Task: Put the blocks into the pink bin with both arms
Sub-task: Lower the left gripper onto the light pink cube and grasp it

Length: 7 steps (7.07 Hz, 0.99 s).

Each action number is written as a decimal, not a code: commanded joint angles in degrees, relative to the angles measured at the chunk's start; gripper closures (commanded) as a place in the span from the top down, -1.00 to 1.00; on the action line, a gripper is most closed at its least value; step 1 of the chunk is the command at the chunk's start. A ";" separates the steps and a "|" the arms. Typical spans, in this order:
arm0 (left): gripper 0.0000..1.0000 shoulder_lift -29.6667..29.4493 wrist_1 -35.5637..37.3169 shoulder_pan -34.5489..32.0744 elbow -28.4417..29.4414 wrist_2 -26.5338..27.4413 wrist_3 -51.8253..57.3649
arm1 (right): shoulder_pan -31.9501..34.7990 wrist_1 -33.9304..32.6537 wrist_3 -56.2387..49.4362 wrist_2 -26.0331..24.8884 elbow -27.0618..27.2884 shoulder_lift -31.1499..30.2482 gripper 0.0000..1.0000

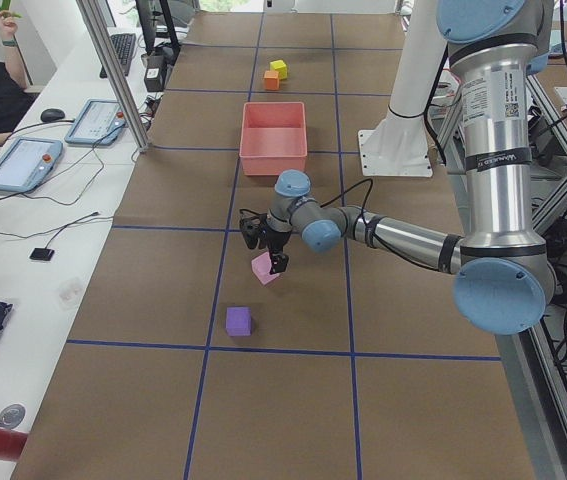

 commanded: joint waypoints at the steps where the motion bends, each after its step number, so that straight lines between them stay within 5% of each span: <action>1: 0.99 -1.85 -1.75 0.14 2.83 0.33 -0.16 | 0.00 0.00 0.00 0.03 -0.32 0.06 1.00; 7: 0.99 -4.31 -1.67 2.50 5.11 0.59 -2.87 | 0.00 0.00 -0.09 0.03 -0.41 -0.03 1.00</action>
